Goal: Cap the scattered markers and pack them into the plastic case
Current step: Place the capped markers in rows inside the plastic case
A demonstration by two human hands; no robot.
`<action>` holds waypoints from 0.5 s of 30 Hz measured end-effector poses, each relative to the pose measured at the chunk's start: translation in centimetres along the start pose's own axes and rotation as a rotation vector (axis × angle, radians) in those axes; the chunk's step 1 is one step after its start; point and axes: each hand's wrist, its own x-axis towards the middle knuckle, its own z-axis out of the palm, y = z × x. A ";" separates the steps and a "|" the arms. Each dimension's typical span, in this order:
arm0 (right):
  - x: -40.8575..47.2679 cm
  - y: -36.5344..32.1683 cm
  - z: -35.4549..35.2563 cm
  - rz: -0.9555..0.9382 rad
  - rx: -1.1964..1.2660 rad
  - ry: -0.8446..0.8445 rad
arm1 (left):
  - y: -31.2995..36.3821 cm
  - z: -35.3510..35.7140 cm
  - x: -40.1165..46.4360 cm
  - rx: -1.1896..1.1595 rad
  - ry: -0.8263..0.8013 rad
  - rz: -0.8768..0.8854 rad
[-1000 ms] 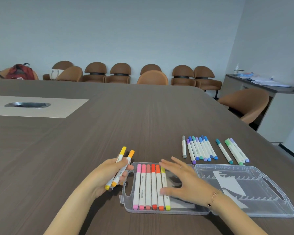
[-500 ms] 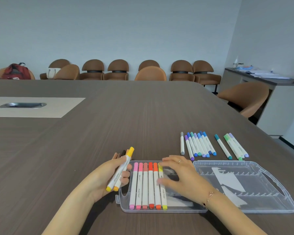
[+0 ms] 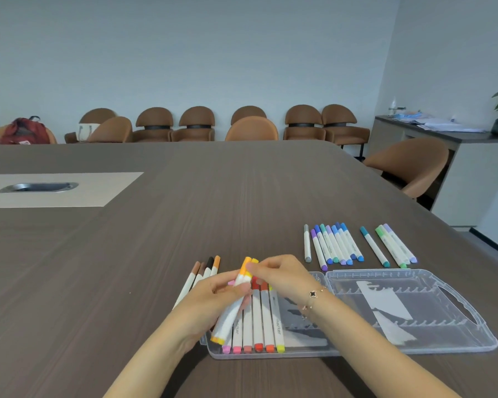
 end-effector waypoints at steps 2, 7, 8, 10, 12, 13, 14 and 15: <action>0.0 -0.1 -1.1 0.057 0.101 -0.001 | 0.0 -0.2 0.3 -0.104 0.038 -0.033; 0.4 1.8 -5.1 0.135 0.175 -0.010 | 0.1 -1.7 0.7 -0.256 0.224 -0.075; 0.5 2.3 -5.3 0.157 0.099 -0.010 | 0.0 -2.0 0.7 -0.251 0.246 -0.071; 0.6 2.8 -5.0 0.176 -0.079 -0.012 | 0.1 -2.7 0.6 -0.232 0.281 -0.057; 0.7 3.1 -4.4 0.134 -0.196 0.012 | 0.2 -3.4 0.5 -0.193 0.329 -0.054; 0.8 3.3 -4.2 0.102 -0.226 0.027 | 0.3 -3.7 0.4 -0.165 0.358 -0.057; 0.9 3.5 -4.0 0.077 -0.239 0.038 | 0.3 -4.1 0.4 -0.124 0.390 -0.059; 0.9 3.7 -3.9 0.058 -0.246 0.046 | 0.3 -4.4 0.5 -0.082 0.423 -0.058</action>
